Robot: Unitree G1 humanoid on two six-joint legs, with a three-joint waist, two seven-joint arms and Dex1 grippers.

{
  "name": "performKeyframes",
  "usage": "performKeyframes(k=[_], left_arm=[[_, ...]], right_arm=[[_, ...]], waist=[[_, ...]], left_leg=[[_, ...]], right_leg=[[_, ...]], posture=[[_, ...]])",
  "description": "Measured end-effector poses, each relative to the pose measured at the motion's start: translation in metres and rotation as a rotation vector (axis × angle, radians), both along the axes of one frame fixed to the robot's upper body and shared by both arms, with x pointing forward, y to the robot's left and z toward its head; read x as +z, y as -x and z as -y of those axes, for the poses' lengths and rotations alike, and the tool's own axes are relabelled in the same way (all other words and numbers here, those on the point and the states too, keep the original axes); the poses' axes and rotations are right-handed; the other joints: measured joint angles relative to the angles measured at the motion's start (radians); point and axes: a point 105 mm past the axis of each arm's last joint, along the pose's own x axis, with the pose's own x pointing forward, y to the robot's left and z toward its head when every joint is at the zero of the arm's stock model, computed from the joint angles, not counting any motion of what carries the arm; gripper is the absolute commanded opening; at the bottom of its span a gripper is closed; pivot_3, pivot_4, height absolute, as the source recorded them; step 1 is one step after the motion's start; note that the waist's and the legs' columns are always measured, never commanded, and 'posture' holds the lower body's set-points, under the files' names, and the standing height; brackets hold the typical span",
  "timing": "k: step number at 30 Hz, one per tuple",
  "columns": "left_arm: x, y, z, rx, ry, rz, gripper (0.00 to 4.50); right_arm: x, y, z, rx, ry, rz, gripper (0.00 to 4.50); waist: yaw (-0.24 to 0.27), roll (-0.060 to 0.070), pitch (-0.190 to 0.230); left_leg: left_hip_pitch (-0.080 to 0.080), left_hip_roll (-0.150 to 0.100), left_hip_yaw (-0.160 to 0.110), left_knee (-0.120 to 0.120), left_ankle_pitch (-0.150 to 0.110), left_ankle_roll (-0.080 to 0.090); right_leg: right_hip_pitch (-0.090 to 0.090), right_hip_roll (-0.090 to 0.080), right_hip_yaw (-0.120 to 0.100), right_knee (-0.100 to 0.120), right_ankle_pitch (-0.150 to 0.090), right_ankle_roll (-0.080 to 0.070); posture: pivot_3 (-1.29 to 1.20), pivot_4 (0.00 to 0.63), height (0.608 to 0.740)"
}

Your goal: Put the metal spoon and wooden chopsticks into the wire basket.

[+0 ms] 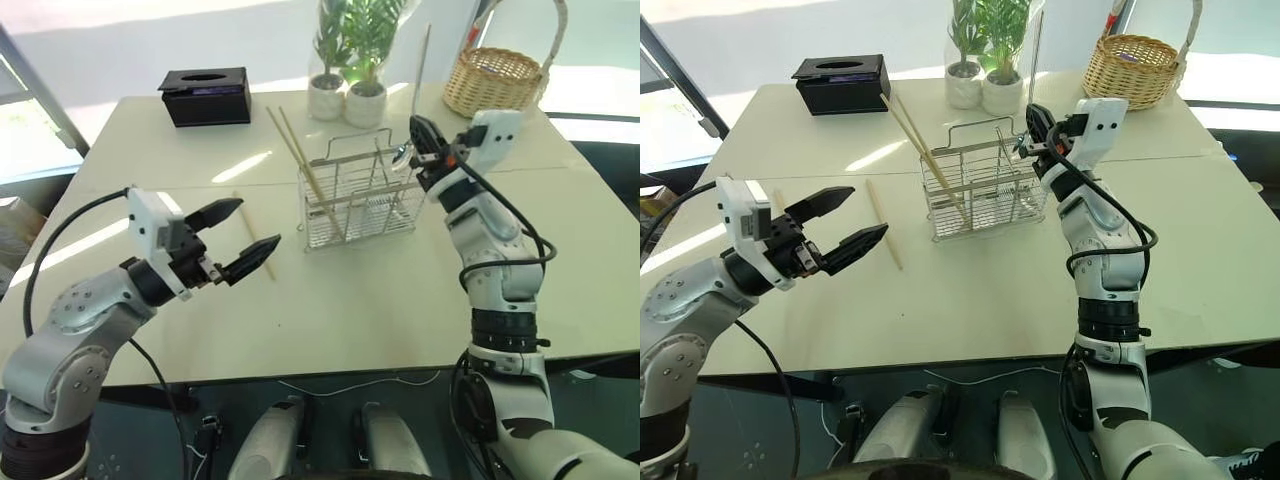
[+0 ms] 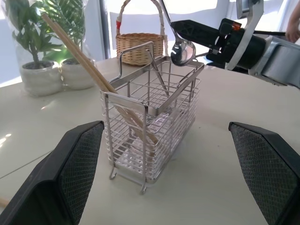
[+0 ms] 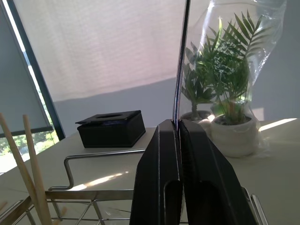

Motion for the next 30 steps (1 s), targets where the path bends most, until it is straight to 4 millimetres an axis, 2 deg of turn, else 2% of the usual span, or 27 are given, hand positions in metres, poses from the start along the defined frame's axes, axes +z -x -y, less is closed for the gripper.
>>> performKeyframes(k=[2, 5, 11, 12, 17, 19, 21, 25, 27, 30], left_arm=[[0.000, 0.000, 0.000, 0.000, 0.000, 0.000, 4.50], [0.000, 0.000, 0.000, 0.002, 0.001, 0.001, 4.50], [0.001, -0.001, 0.000, 0.007, 0.004, 0.003, 4.50], [0.001, -0.001, 0.000, 0.008, 0.005, 0.003, 4.50], [0.001, -0.002, 0.000, 0.024, 0.031, 0.004, 4.50], [0.000, -0.004, -0.002, 0.044, 0.047, 0.003, 4.50], [-0.004, -0.009, -0.007, 0.093, 0.064, -0.003, 4.50], [-0.027, -0.025, -0.025, 0.259, 0.027, -0.052, 4.50], [-0.043, -0.031, -0.032, 0.320, -0.006, -0.096, 4.50], [-0.059, -0.040, -0.036, 0.396, 0.004, -0.133, 4.50]], right_arm=[[-0.005, 0.000, 0.002, -0.009, 0.003, -0.009, 0.04], [-0.011, -0.001, 0.006, -0.021, 0.011, -0.021, 1.02], [-0.010, -0.001, 0.009, -0.039, 0.022, -0.005, 4.16], [-0.010, -0.001, 0.010, -0.044, 0.027, -0.005, 4.47], [-0.009, -0.004, 0.017, -0.061, 0.061, -0.021, 4.47], [0.000, -0.005, 0.021, -0.058, 0.089, -0.029, 4.47], [0.017, -0.001, 0.024, -0.028, 0.126, -0.027, 4.47], [0.046, 0.021, 0.023, 0.122, 0.255, -0.016, 4.47], [0.046, 0.038, 0.022, 0.225, 0.356, -0.031, 4.47], [0.031, 0.057, 0.021, 0.375, 0.418, -0.120, 4.47]], waist=[[0.000, 0.000, 0.000], [-0.001, 0.000, 0.000], [-0.001, 0.000, 0.000], [-0.001, 0.000, 0.000], [0.000, 0.000, 0.000], [0.000, 0.001, 0.000], [0.001, 0.001, 0.000], [0.003, 0.000, 0.000], [0.003, -0.001, 0.000], [0.001, -0.002, 0.001]], left_leg=[[0.000, 0.000, 0.000, 0.000, 0.000, 0.000], [0.000, 0.000, 0.000, 0.000, 0.000, 0.000], [0.000, 0.000, 0.000, -0.001, 0.000, 0.000], [0.000, 0.000, 0.000, -0.001, 0.000, 0.000], [0.000, 0.000, 0.000, -0.001, 0.000, 0.000], [0.000, 0.000, 0.000, -0.001, 0.000, 0.000], [0.000, 0.000, 0.000, -0.001, 0.000, 0.000], [-0.001, 0.000, 0.000, -0.003, 0.000, 0.000], [-0.002, 0.000, 0.000, -0.003, -0.001, 0.002], [-0.002, 0.000, 0.000, -0.003, -0.002, 0.003]], right_leg=[[0.000, 0.000, 0.000, 0.000, 0.000, 0.000], [0.000, 0.000, 0.000, 0.000, 0.000, 0.000], [0.000, 0.000, 0.000, 0.000, 0.000, 0.000], [0.000, 0.000, 0.000, 0.000, 0.000, 0.000], [0.000, 0.000, 0.000, -0.001, 0.000, 0.000], [0.000, 0.000, 0.000, -0.001, 0.000, 0.000], [0.000, 0.000, 0.000, -0.001, 0.000, 0.000], [0.002, -0.001, 0.000, -0.004, 0.000, -0.001], [0.003, -0.001, 0.000, -0.006, 0.000, 0.000], [0.004, -0.002, 0.000, -0.008, 0.000, 0.000]], posture=[[0.00, 0.150, 0.740], [0.00, 0.150, 0.740], [0.00, 0.150, 0.740], [0.00, 0.150, 0.740], [0.00, 0.150, 0.740], [0.00, 0.150, 0.740], [0.00, 0.150, 0.740], [0.00, 0.150, 0.740], [0.00, 0.150, 0.740], [0.00, 0.150, 0.740]])
